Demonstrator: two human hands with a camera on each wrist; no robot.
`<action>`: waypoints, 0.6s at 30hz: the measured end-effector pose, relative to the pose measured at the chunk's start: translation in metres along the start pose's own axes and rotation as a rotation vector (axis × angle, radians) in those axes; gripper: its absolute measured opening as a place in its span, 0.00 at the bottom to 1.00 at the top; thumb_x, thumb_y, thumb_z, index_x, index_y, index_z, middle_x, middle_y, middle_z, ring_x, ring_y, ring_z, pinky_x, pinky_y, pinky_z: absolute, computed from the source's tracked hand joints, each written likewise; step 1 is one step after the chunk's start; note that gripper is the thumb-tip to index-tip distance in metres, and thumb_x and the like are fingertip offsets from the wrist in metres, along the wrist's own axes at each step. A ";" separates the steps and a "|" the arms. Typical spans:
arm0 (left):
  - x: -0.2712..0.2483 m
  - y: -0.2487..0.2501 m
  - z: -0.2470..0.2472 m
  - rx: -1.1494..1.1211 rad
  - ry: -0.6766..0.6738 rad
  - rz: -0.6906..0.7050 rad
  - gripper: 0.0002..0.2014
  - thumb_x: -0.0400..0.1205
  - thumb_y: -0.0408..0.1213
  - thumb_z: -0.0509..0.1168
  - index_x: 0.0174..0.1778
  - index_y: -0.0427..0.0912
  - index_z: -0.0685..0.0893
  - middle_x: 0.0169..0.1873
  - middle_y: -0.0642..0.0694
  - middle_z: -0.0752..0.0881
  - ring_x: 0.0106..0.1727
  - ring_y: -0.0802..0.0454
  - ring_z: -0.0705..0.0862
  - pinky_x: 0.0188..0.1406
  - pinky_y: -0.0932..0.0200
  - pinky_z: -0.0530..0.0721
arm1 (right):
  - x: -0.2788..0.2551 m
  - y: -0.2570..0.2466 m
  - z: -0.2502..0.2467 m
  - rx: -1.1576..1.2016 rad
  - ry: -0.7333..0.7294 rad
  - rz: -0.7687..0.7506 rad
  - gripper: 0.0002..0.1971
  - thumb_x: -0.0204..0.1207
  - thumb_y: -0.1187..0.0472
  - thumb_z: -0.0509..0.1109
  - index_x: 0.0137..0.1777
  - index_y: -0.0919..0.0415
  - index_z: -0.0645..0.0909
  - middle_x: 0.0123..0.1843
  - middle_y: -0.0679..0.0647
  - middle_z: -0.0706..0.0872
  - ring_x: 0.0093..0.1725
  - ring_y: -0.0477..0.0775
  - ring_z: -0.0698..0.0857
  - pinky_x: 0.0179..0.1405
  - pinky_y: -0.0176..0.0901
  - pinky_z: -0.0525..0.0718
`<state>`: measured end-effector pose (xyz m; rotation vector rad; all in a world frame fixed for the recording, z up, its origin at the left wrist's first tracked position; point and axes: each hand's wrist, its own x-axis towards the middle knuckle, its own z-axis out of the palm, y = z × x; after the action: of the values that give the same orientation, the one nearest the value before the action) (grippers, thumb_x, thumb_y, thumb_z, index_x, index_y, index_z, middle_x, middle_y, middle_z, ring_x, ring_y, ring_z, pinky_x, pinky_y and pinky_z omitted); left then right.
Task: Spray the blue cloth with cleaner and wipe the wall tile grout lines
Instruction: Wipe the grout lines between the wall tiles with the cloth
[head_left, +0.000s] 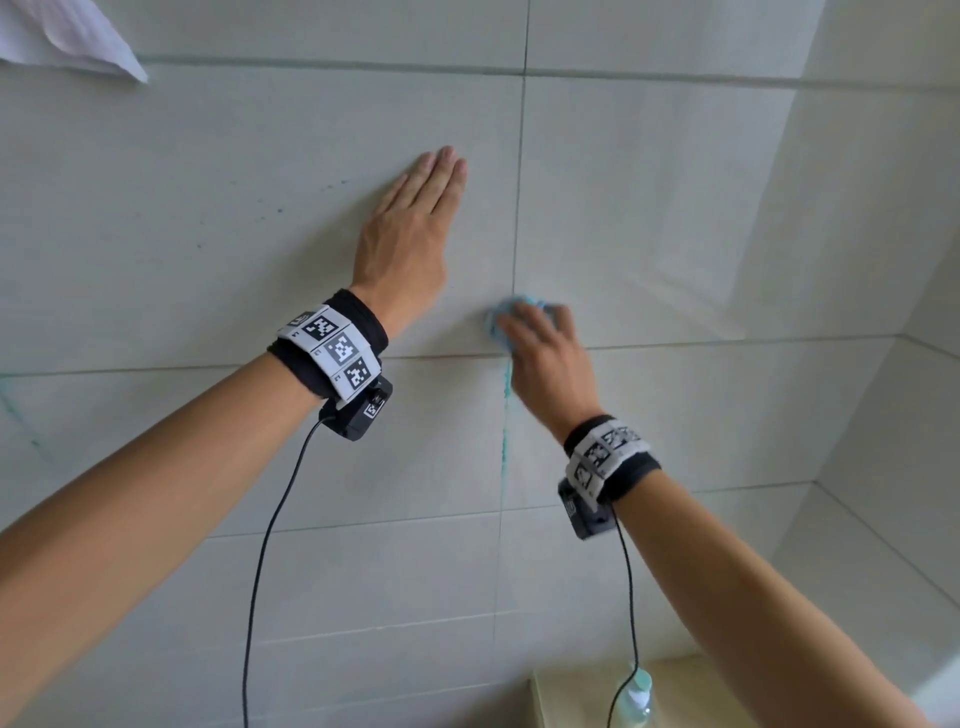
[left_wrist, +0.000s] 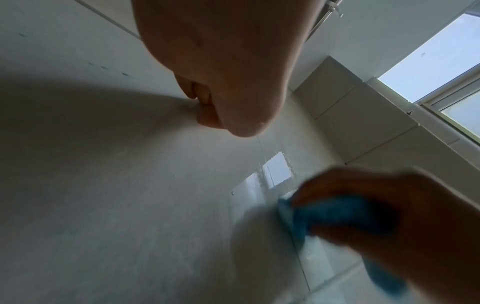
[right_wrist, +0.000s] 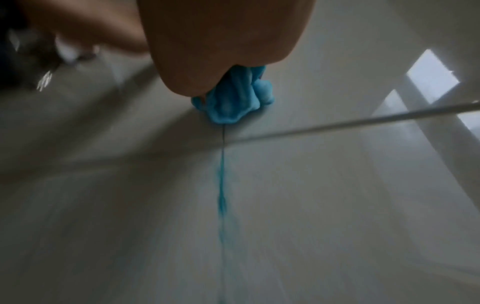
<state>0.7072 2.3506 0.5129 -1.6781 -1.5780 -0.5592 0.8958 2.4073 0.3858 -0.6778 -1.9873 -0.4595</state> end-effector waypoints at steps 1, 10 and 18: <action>-0.001 0.000 0.000 0.000 -0.006 -0.002 0.39 0.81 0.22 0.53 0.92 0.37 0.55 0.91 0.41 0.56 0.92 0.44 0.54 0.92 0.51 0.51 | 0.018 0.001 -0.011 0.027 0.062 0.051 0.23 0.73 0.78 0.71 0.66 0.60 0.88 0.68 0.56 0.86 0.61 0.71 0.80 0.40 0.56 0.89; -0.012 0.006 0.012 0.013 0.017 -0.015 0.40 0.81 0.21 0.56 0.92 0.37 0.54 0.91 0.41 0.56 0.92 0.44 0.53 0.92 0.50 0.51 | 0.079 -0.001 -0.008 -0.023 0.254 0.209 0.18 0.78 0.75 0.67 0.64 0.62 0.86 0.66 0.53 0.87 0.62 0.72 0.80 0.41 0.56 0.89; -0.015 0.009 0.014 0.024 0.003 -0.016 0.38 0.82 0.24 0.54 0.92 0.37 0.55 0.91 0.41 0.57 0.92 0.44 0.54 0.91 0.49 0.53 | 0.017 -0.005 0.015 -0.027 0.156 0.231 0.21 0.73 0.79 0.70 0.62 0.61 0.87 0.64 0.53 0.86 0.59 0.71 0.79 0.29 0.56 0.87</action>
<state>0.7111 2.3522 0.4909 -1.6478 -1.5912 -0.5483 0.8761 2.4163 0.3932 -0.8513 -1.7352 -0.3874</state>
